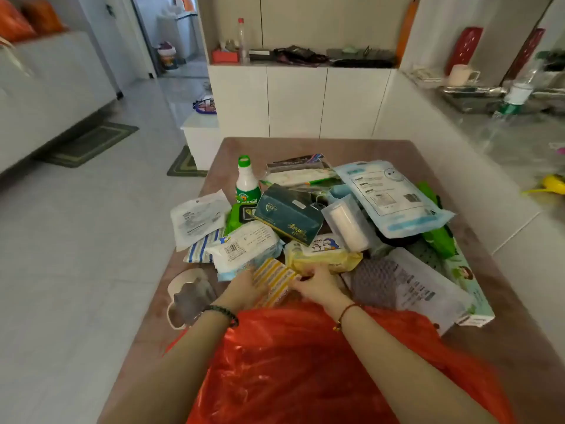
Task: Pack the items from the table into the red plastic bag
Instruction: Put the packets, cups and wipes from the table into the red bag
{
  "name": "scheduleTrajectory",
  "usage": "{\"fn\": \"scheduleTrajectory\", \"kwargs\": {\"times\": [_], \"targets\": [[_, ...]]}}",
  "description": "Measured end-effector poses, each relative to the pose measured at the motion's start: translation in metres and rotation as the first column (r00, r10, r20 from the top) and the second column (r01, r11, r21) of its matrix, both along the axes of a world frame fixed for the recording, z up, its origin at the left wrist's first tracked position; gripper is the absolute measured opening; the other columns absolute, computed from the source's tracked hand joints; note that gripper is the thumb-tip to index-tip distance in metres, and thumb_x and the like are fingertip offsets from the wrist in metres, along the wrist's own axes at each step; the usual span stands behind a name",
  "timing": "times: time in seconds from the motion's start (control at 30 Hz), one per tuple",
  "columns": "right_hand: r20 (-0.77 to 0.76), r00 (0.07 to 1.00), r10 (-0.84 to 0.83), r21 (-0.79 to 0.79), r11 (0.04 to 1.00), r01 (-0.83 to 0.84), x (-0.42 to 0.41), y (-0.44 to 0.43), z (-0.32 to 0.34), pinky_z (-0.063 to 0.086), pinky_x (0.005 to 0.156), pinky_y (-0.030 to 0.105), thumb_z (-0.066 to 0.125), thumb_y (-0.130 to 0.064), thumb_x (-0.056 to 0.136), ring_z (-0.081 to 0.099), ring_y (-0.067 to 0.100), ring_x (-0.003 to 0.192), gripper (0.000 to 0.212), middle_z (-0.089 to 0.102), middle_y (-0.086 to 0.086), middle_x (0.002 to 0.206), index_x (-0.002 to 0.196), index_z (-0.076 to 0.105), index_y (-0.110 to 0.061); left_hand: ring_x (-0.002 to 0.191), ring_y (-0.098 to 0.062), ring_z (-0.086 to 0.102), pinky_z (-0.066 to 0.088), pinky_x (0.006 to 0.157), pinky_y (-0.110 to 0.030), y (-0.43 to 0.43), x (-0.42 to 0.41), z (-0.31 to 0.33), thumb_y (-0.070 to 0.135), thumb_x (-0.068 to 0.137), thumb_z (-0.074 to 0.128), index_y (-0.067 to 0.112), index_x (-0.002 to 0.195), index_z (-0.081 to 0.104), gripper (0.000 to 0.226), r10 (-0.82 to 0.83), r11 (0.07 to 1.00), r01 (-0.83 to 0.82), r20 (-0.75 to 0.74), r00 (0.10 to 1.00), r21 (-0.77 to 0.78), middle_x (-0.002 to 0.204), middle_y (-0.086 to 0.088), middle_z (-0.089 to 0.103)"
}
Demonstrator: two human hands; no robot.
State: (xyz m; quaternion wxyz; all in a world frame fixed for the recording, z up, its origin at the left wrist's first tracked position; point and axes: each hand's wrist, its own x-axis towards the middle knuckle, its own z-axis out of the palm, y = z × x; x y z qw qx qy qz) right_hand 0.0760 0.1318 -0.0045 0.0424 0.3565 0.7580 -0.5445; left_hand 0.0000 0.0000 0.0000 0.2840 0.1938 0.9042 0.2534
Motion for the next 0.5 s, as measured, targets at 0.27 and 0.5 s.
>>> {"fn": "scheduleTrajectory", "kwargs": {"times": [0.27, 0.5], "targets": [[-0.092, 0.995, -0.027, 0.081, 0.996, 0.035, -0.021, -0.019, -0.01, 0.048, 0.08, 0.026, 0.065, -0.01, 0.081, 0.058, 0.017, 0.098, 0.048, 0.061, 0.004, 0.111, 0.123, 0.042, -0.011, 0.126, -0.02, 0.036, 0.031, 0.106, -0.027, 0.004, -0.018, -0.017, 0.045, 0.072, 0.069, 0.009, 0.138, 0.029, 0.085, 0.064, 0.997, -0.069, -0.092, 0.994, -0.046, 0.139, -0.01, 0.034], [-0.476, 0.878, 0.046, -0.068, 0.994, -0.089, -0.019, 0.026, 0.031, 0.052, 0.069, 0.011, 0.056, -0.011, 0.088, 0.063, -0.005, 0.083, 0.021, 0.065, -0.007, 0.096, 0.108, 0.06, -0.014, 0.083, -0.014, 0.071, 0.057, 0.068, -0.021, -0.008, -0.019, 0.035, 0.029, 0.079, 0.065, 0.011, 0.111, 0.055, 0.037, 0.271, 0.78, -0.324, 0.177, 0.946, 0.535, 0.101, -0.005, 0.071]]}}
